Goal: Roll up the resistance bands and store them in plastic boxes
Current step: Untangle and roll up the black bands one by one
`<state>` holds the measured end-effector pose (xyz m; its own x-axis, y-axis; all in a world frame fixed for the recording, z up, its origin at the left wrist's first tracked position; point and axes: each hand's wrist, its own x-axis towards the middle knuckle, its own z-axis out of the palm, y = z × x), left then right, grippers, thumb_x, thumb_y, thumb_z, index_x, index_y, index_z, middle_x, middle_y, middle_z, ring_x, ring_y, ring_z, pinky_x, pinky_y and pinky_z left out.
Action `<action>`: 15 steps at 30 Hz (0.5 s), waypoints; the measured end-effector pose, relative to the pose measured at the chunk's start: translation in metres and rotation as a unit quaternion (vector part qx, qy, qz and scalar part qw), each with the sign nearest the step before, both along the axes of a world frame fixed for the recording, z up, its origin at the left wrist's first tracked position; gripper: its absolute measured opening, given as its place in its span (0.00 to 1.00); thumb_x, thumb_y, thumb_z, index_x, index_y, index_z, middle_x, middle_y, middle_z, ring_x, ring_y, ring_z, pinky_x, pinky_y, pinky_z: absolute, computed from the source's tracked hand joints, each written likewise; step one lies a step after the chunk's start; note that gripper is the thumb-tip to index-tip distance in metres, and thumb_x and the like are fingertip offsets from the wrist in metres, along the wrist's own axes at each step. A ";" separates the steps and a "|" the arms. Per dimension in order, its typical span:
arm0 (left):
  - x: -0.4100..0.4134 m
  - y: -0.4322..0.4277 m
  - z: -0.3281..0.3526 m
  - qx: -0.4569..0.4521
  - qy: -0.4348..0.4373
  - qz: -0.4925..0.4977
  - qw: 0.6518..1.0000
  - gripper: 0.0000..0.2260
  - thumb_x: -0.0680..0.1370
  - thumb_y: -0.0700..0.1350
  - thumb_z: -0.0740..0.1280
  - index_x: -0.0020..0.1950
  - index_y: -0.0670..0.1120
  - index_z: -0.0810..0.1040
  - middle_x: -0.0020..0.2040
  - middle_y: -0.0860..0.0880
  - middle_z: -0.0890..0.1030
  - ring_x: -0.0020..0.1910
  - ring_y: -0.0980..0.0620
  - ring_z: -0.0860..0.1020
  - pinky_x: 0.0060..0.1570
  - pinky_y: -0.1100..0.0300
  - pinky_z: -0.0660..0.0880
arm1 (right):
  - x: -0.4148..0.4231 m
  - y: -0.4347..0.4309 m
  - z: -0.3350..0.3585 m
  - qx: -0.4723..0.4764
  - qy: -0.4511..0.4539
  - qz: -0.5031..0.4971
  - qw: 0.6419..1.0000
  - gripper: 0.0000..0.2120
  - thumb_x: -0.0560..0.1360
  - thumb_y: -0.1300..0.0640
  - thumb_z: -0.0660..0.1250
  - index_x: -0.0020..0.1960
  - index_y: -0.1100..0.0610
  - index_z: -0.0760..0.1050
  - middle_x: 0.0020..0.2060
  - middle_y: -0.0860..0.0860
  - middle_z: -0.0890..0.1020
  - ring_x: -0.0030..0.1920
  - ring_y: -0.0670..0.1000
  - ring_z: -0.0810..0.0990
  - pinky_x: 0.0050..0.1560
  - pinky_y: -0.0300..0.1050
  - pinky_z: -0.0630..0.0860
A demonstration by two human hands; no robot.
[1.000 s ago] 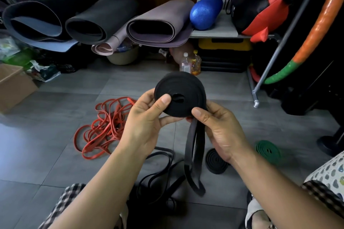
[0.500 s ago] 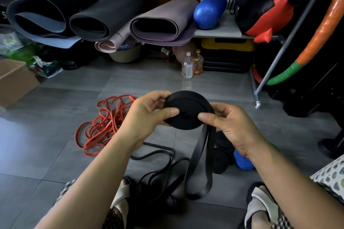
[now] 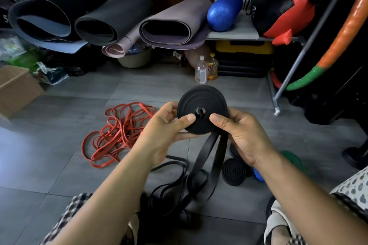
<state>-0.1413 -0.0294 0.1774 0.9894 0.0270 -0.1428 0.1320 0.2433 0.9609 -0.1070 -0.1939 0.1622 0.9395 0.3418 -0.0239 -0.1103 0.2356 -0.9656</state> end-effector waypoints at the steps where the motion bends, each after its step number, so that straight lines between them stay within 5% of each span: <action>1: 0.002 0.008 0.001 0.120 -0.025 -0.010 0.992 0.15 0.72 0.37 0.69 0.54 0.52 0.74 0.57 0.48 0.79 0.54 0.48 0.79 0.49 0.55 0.79 | 0.000 -0.002 0.002 -0.042 -0.012 0.007 0.999 0.08 0.65 0.58 0.72 0.44 0.55 0.81 0.41 0.49 0.85 0.45 0.47 0.84 0.47 0.37 0.77; 3: 0.004 0.017 0.004 0.298 -0.078 -0.040 0.951 0.20 0.71 0.39 0.72 0.55 0.60 0.73 0.55 0.56 0.78 0.56 0.54 0.77 0.54 0.58 0.76 | -0.001 -0.004 0.003 -0.131 -0.040 0.038 0.990 0.07 0.67 0.61 0.71 0.45 0.55 0.80 0.40 0.49 0.85 0.43 0.46 0.84 0.46 0.36 0.78; 5: 0.003 0.018 0.005 0.326 -0.096 -0.071 0.938 0.17 0.70 0.39 0.72 0.52 0.58 0.76 0.51 0.56 0.81 0.53 0.56 0.79 0.53 0.61 0.77 | -0.005 -0.004 0.003 -0.168 -0.045 0.078 0.982 0.11 0.64 0.57 0.72 0.46 0.54 0.80 0.42 0.51 0.85 0.45 0.49 0.84 0.49 0.40 0.79; 11: -0.002 0.014 0.013 0.122 -0.080 0.009 0.989 0.11 0.66 0.36 0.71 0.46 0.46 0.79 0.39 0.51 0.83 0.38 0.54 0.82 0.34 0.63 0.78 | -0.005 -0.008 0.008 -0.069 -0.033 0.062 0.995 0.12 0.62 0.57 0.70 0.46 0.54 0.80 0.42 0.48 0.85 0.46 0.46 0.83 0.47 0.33 0.77; 15: -0.002 0.007 0.011 0.022 -0.062 0.064 0.996 0.14 0.63 0.42 0.70 0.48 0.45 0.78 0.43 0.48 0.83 0.42 0.49 0.82 0.35 0.58 0.80 | -0.007 -0.002 0.006 0.000 -0.034 0.023 0.999 0.13 0.65 0.57 0.68 0.50 0.55 0.79 0.45 0.48 0.85 0.50 0.46 0.82 0.50 0.34 0.76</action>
